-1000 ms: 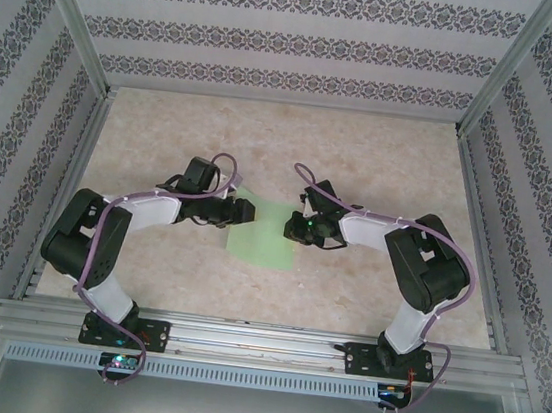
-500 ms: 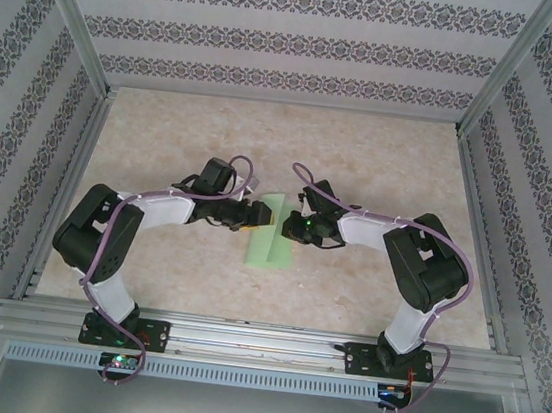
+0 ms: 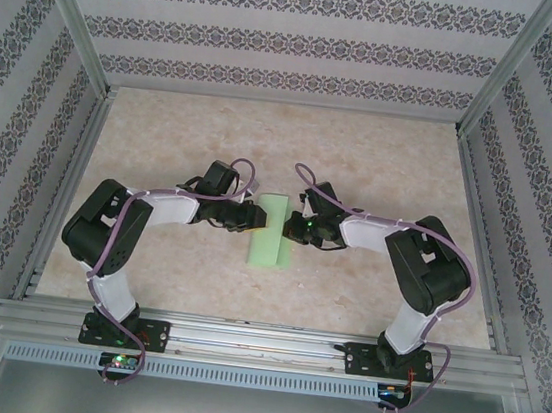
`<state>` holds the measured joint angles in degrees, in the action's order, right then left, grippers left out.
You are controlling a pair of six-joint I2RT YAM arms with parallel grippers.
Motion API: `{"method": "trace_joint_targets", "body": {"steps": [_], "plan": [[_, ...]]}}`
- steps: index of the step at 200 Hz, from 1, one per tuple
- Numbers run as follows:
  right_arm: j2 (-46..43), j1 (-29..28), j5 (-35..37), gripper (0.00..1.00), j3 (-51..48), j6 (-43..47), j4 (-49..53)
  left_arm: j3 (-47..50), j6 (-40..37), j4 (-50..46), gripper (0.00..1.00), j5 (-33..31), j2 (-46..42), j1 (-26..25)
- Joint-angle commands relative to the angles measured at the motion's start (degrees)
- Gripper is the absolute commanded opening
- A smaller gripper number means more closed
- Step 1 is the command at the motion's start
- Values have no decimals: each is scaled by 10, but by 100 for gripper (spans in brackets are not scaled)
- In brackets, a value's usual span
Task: Fold a paper plane with a square sheet of paper (fold left side to right side)
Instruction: First fold in half a square sheet of paper at the center of the table.
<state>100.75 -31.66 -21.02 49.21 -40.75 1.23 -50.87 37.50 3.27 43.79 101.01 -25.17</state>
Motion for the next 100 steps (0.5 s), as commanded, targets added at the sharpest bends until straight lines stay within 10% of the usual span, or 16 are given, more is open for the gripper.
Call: {"method": "trace_joint_targets", "body": {"steps": [1,100], "plan": [[-35,-2,10,11,-9,-7,-3,-10,4,19,21,-19,10,-7],[-103,41,-101,56,-62,-2,-71,-13,3,20,10,-12,15,-8]]}}
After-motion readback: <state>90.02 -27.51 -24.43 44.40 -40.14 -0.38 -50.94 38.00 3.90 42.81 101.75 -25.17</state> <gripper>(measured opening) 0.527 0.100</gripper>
